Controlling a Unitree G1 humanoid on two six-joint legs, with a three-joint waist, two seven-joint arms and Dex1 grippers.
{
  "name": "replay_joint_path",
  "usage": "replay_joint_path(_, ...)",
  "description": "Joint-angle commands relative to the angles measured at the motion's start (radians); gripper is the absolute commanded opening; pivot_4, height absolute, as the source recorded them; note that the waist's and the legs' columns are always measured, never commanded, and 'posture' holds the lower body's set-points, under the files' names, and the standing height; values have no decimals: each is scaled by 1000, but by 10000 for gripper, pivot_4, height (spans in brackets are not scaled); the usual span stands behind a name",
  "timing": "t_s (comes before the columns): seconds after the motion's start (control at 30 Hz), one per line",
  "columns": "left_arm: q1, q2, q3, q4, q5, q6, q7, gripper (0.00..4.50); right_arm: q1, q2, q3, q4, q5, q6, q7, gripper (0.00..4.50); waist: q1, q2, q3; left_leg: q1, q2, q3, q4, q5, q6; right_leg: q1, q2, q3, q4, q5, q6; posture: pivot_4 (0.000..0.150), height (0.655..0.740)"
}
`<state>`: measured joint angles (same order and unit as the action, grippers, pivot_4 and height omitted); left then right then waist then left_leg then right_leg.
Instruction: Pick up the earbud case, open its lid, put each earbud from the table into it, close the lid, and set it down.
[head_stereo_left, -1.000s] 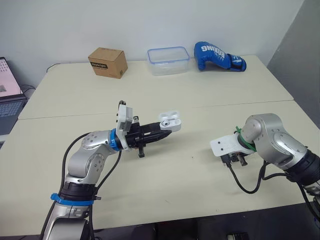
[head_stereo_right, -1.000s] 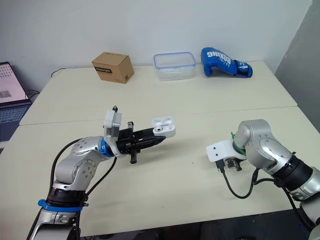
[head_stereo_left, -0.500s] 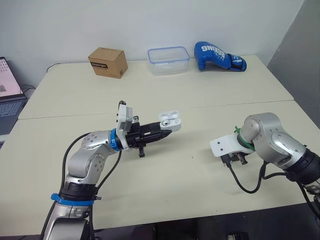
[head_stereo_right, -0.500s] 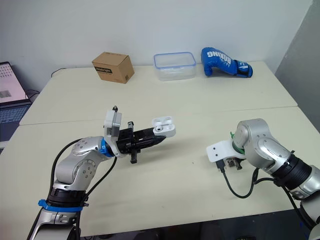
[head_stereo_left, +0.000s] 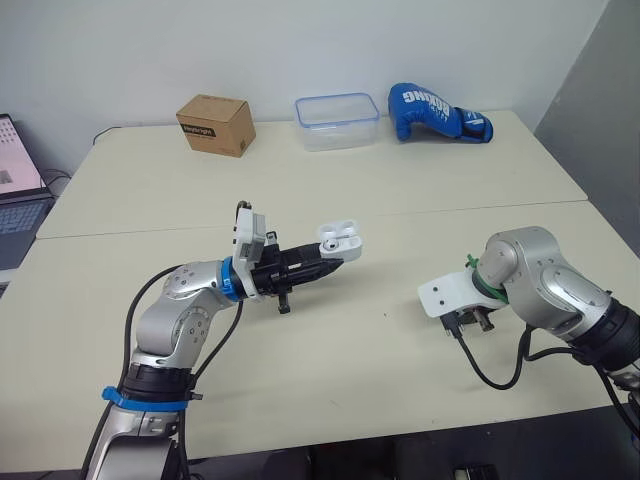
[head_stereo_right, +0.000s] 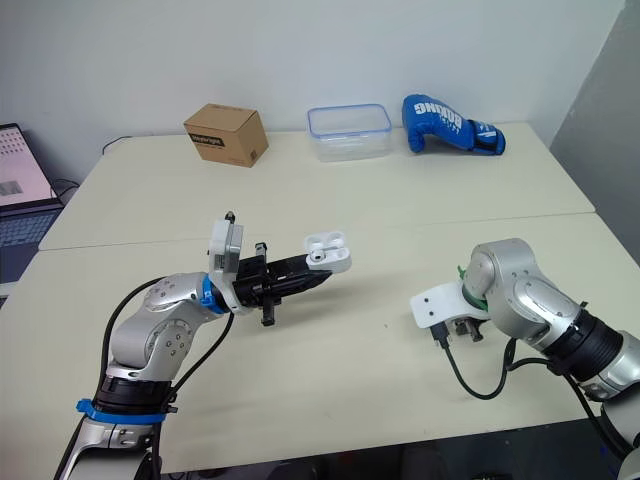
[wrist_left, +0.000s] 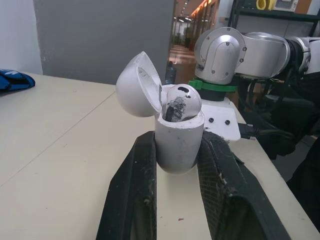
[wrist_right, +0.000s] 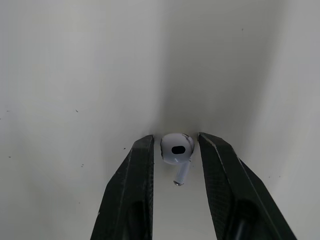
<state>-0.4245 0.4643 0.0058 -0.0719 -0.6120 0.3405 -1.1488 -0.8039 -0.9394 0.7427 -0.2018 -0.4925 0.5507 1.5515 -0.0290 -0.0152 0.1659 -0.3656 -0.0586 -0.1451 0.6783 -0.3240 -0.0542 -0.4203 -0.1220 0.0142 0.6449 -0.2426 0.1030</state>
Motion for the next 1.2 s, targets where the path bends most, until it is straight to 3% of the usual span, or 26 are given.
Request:
replay_joint_path(0.03, -5, -4, 2, -28, -1, -18, -2, 7607, -8, -17, 4, -28, -16, -6, 63, 8396, 0, 0, 0, 0, 0, 0, 0, 0, 0, 0, 0, 0, 0, 0, 0, 1500, 7307)
replay_joint_path(0.1, -6, -3, 2, -26, 0, -19, -3, 7607, -8, -16, 3, -22, -21, -9, 63, 3548, 0, 0, 0, 0, 0, 0, 0, 0, 0, 0, 0, 0, 0, 0, 0, 1500, 7307)
replay_joint_path(0.8, -12, -3, 2, -5, 6, -28, -11, 7607, -68, -14, -63, -17, 25, 44, 63, 3622, 0, 0, 0, 0, 0, 0, 0, 0, 0, 0, 0, 0, 0, 0, 0, 1500, 7307)
replay_joint_path(1.07, -38, -17, 2, 51, 19, -53, -30, 7607, -74, 57, -203, -65, 162, 296, 18, 3622, 0, 0, 0, 0, 0, 0, 0, 0, 0, 0, 0, 0, 0, 0, 0, 1500, 7307)
replay_joint_path(1.2, -48, -23, 6, 91, 29, -72, -41, 7607, -30, 136, -357, -113, 295, 511, -63, 3622, 1, 0, 0, 0, 0, -1, 0, 0, 0, 0, 0, 0, 0, 0, 0, 1500, 7307)
